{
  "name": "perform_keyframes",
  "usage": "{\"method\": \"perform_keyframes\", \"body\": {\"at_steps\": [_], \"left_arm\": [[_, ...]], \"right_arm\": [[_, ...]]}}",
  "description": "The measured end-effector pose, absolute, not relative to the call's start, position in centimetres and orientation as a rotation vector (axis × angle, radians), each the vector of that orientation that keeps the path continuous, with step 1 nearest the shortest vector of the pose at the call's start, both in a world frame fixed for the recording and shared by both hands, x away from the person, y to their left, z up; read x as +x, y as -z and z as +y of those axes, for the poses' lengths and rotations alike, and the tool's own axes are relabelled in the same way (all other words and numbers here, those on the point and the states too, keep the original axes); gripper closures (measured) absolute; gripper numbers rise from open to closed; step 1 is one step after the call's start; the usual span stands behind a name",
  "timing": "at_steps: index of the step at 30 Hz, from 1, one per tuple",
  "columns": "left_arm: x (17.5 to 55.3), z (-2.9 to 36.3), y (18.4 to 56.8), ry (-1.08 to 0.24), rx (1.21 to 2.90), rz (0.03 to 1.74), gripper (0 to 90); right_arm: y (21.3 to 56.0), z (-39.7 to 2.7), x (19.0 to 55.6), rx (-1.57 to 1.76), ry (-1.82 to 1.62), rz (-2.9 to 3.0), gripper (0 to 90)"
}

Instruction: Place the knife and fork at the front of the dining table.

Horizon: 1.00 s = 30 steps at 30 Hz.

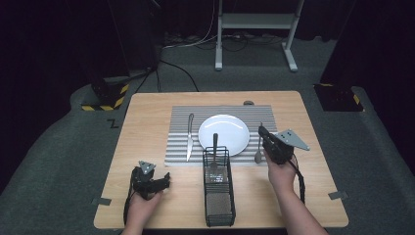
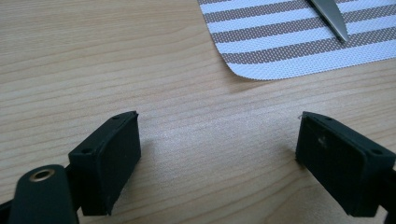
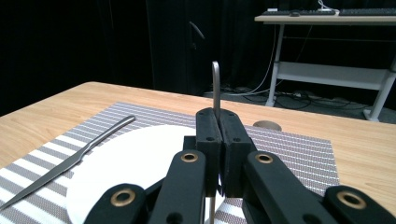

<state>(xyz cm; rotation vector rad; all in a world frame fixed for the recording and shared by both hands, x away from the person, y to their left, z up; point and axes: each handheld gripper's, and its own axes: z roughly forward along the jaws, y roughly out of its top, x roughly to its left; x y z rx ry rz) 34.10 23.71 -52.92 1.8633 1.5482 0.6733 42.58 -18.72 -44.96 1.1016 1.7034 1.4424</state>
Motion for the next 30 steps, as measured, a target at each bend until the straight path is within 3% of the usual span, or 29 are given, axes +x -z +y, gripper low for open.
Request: {"method": "perform_keyframes", "body": {"at_steps": [30], "left_arm": [[34.1, 23.8, 52.9, -0.666, 1.864, 1.544, 14.0]], "right_arm": [[48.3, -17.4, 51.1, 1.313, -1.339, 1.757, 85.7]]}}
